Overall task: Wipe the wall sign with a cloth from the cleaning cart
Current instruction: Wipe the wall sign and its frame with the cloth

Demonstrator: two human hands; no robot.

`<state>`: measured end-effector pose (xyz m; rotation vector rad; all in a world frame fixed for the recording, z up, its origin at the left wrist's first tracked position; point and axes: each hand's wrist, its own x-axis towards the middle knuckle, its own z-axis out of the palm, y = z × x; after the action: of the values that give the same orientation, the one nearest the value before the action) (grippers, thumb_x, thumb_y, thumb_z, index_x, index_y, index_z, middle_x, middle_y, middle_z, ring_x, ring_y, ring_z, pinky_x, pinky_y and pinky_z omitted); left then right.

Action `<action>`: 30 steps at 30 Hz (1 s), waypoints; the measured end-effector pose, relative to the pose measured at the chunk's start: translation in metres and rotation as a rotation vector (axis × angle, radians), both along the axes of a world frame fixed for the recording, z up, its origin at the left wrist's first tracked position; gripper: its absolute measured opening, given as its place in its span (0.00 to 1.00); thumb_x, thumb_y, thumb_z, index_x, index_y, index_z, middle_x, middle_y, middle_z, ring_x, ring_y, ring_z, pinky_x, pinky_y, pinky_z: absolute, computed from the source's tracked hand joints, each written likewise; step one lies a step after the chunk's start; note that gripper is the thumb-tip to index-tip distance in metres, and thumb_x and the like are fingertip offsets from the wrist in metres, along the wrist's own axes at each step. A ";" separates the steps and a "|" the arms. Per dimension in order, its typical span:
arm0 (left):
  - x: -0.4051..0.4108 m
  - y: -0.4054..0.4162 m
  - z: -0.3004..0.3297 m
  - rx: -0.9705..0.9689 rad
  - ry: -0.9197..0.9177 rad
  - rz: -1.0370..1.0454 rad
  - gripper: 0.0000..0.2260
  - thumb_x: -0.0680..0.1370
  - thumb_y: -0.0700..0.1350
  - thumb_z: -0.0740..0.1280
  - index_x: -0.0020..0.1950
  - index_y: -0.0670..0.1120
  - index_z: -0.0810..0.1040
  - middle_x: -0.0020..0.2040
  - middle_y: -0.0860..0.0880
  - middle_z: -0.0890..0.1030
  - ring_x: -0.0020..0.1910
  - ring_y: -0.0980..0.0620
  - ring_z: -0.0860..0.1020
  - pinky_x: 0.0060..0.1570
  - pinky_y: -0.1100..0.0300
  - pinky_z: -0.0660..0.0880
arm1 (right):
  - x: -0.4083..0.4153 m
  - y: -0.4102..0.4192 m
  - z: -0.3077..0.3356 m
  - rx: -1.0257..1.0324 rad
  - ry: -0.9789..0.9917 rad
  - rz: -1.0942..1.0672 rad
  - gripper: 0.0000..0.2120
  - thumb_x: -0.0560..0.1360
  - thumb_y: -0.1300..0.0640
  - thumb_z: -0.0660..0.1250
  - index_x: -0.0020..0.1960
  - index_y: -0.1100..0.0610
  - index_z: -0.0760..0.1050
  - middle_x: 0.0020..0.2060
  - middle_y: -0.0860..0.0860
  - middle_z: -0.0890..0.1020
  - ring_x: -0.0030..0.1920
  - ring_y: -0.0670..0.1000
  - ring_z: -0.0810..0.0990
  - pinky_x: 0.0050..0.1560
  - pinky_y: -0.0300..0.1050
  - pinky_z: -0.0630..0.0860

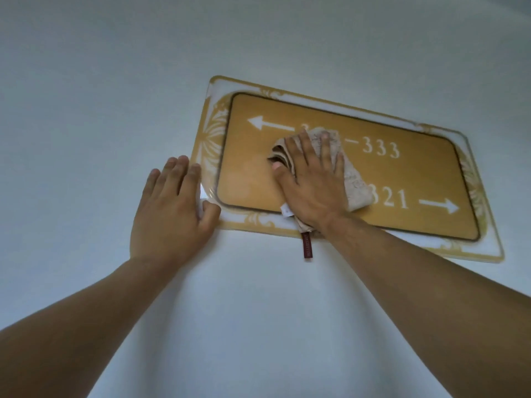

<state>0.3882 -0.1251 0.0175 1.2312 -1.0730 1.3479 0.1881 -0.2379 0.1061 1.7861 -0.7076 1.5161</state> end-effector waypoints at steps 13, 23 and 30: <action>-0.006 -0.001 -0.008 0.011 -0.003 0.016 0.30 0.74 0.49 0.56 0.73 0.36 0.69 0.75 0.36 0.68 0.76 0.39 0.63 0.75 0.42 0.58 | 0.002 0.011 -0.074 -0.023 0.122 -0.076 0.32 0.80 0.35 0.37 0.81 0.44 0.41 0.81 0.45 0.39 0.78 0.54 0.30 0.77 0.64 0.39; 0.001 0.001 0.001 -0.004 -0.025 0.094 0.29 0.71 0.52 0.58 0.66 0.38 0.75 0.68 0.38 0.76 0.69 0.40 0.72 0.68 0.41 0.67 | 0.036 0.021 -0.047 -0.047 0.044 -0.031 0.31 0.80 0.33 0.37 0.81 0.40 0.44 0.81 0.42 0.43 0.79 0.52 0.31 0.77 0.64 0.39; 0.009 0.001 0.010 -0.049 -0.119 0.197 0.18 0.70 0.51 0.59 0.53 0.41 0.76 0.55 0.42 0.77 0.51 0.42 0.75 0.51 0.47 0.68 | 0.052 0.027 0.005 -0.083 0.105 -0.025 0.32 0.78 0.30 0.39 0.79 0.40 0.47 0.81 0.43 0.47 0.79 0.53 0.34 0.77 0.64 0.38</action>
<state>0.3969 -0.1242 0.0273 1.2587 -1.0140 1.6053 0.2397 -0.2113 0.1111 1.7739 -0.6042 1.4037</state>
